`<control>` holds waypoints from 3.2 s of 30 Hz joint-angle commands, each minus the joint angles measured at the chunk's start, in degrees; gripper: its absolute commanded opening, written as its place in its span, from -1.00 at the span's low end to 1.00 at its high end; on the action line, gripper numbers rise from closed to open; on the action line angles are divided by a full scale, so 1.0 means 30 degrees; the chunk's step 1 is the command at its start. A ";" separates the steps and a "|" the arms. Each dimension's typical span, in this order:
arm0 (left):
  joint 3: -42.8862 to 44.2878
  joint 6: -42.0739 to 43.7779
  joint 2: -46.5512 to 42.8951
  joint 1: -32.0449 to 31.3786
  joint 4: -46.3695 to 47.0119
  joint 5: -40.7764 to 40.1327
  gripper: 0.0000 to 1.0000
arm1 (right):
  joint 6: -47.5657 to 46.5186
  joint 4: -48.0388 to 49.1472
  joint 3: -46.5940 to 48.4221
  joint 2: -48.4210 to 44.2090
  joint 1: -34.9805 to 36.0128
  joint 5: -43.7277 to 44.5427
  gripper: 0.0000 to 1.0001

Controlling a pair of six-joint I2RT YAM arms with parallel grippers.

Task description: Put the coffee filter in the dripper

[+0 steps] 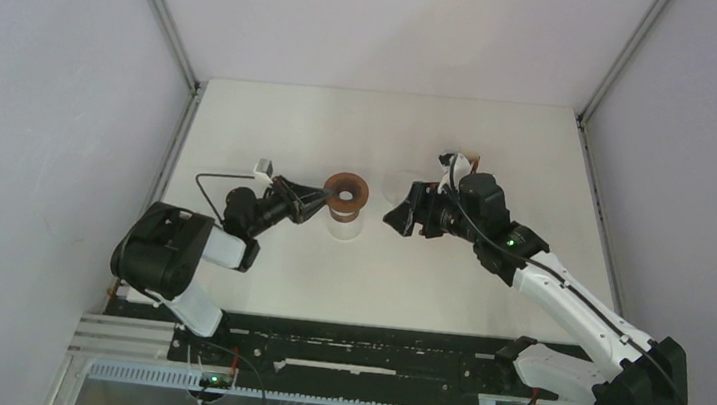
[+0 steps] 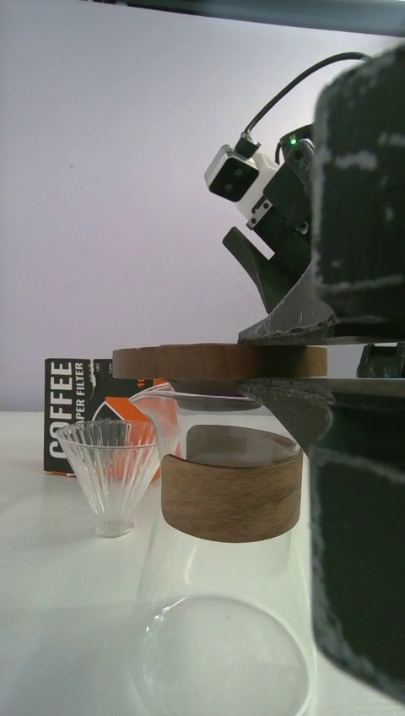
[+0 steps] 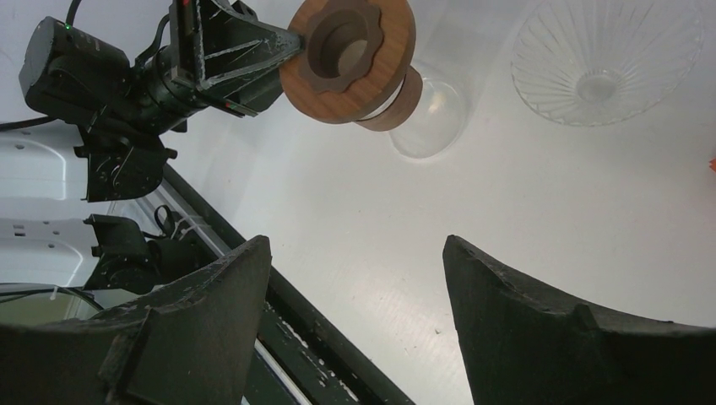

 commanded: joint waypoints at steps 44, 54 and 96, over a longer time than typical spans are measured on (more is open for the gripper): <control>0.1484 0.7176 -0.6524 0.0026 -1.3375 -0.2464 -0.20 | -0.0285 0.0917 -0.0343 -0.0606 -0.0220 -0.0398 0.66; 0.2579 0.8398 -0.8282 0.0041 -1.5719 -0.2829 0.06 | -0.0373 0.1001 -0.0363 -0.0486 -0.0224 -0.0156 0.67; 0.9812 2.4176 -1.8721 0.0075 -3.5309 -1.1038 1.00 | -0.4416 -0.4330 0.9078 0.9356 -0.1558 0.6959 0.37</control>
